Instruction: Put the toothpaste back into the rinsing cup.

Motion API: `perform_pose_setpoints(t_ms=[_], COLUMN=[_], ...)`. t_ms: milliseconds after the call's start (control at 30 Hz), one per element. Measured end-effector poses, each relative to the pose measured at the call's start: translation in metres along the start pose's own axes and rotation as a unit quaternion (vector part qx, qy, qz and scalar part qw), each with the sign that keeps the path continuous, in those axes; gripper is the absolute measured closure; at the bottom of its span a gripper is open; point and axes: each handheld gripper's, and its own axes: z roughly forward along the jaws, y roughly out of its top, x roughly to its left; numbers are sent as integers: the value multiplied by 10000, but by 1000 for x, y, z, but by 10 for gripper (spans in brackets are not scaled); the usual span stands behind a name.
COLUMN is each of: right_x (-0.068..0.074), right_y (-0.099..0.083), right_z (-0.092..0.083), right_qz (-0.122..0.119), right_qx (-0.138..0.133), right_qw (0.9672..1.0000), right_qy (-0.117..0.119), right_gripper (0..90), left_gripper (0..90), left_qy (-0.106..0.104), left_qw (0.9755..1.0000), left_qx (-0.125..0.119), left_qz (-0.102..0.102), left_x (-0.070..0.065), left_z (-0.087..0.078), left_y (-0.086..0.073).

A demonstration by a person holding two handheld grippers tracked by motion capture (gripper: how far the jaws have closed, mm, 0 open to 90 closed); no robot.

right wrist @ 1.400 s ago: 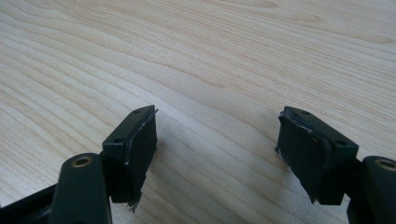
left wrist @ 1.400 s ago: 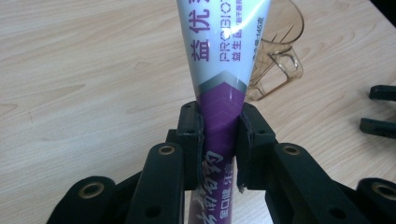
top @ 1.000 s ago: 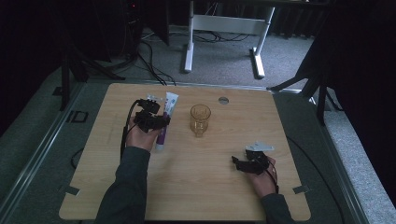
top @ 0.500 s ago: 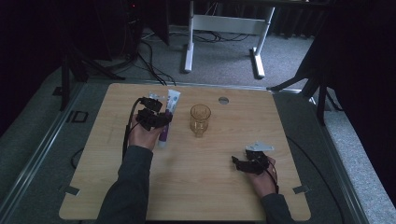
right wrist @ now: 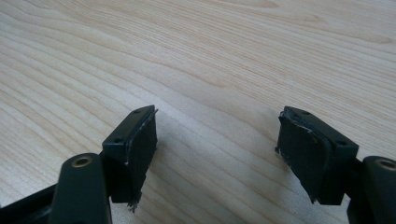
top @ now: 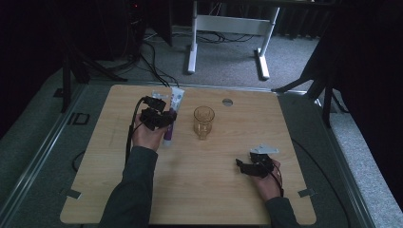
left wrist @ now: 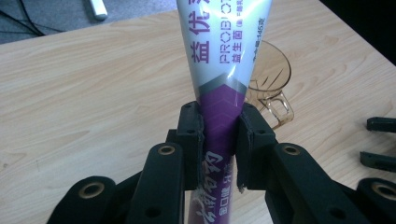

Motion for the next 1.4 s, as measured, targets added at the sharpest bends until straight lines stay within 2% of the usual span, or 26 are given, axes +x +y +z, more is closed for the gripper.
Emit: perform_pose_setpoints(t_ms=[333, 533, 833, 1233, 1400], right_x=[0, 0, 0, 0, 0], right_y=[0, 0, 0, 0, 0], right_z=[0, 0, 0, 0, 0], right_qz=[1, -2, -1, 3, -8], right_qx=[0, 0, 0, -2, -3], right_qw=[10000, 10000, 10000, 10000, 10000], right_qy=[1, 4, 1, 4, 4], right_gripper=[281, 281, 281, 280, 280], left_gripper=[739, 739, 739, 739, 739], left_qy=[28, 54, 54, 1, -29], left_qw=[9999, 9995, 9992, 9976, 9975], left_qx=[-109, -317, -385, -648, -685], left_qz=[-23, -35, 94, 232, 197], left_x=[1, 0, -3, -10, -10], left_z=[3, 4, 5, 7, 9], left_y=[2, 3, 8, 13, 14])
